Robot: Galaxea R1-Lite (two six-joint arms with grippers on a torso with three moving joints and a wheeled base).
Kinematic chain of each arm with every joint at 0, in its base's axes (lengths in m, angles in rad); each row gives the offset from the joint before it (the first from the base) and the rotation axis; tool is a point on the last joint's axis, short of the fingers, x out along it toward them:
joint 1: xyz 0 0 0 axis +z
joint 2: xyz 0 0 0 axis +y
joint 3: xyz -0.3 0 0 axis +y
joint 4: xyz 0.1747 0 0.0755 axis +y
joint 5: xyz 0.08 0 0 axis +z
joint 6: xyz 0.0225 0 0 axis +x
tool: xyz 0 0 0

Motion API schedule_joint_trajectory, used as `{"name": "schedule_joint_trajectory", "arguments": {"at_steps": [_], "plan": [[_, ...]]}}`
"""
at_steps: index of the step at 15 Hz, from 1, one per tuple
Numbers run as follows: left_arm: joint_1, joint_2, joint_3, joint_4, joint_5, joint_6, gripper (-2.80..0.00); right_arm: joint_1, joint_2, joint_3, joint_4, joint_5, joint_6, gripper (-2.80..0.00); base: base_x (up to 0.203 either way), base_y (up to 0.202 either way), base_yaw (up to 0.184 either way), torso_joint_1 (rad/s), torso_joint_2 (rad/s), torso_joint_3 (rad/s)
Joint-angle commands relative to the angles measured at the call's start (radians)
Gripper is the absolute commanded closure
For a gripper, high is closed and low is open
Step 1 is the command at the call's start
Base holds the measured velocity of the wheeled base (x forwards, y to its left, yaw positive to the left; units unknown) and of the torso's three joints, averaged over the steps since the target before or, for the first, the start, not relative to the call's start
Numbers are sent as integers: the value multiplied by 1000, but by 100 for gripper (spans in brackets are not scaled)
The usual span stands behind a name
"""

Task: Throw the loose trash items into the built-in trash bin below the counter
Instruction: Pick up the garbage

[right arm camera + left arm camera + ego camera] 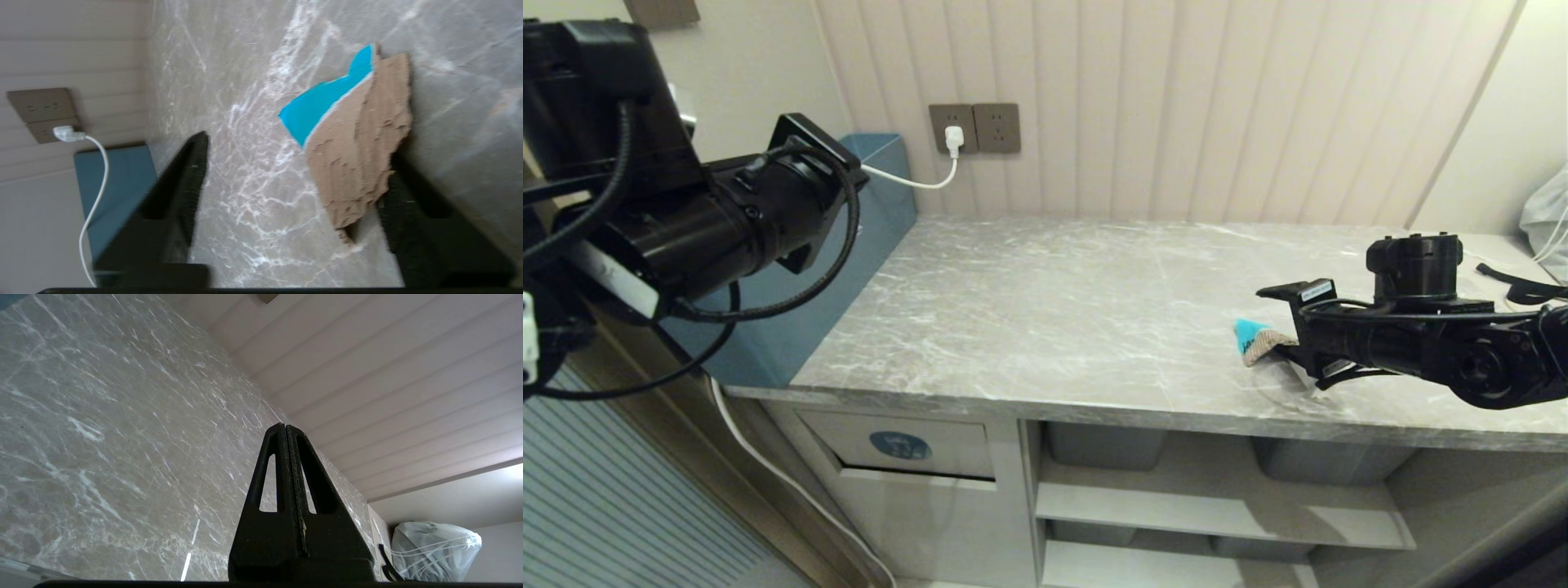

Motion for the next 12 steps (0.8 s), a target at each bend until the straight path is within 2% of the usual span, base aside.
{"name": "schedule_joint_trajectory", "arguments": {"at_steps": [1,6,9,11,12], "plan": [[1,9,-2,-3,2,-5,0,1,11,-1,-6,3,6,0,0,0,0,0,0,0],[1,24,-12,-4,-15,-10,0,1,5,-2,-1,8,6,0,0,0,0,0,0,0],[-1,26,-37,2,-88,-123,0,10,-43,-1,9,11,6,0,0,0,0,0,0,0],[-20,26,-36,4,-140,-167,0,28,-94,0,22,30,7,0,0,0,0,0,0,0],[-43,24,-33,6,-208,-240,0,46,-139,0,26,53,8,0,0,0,0,0,0,0]]}}
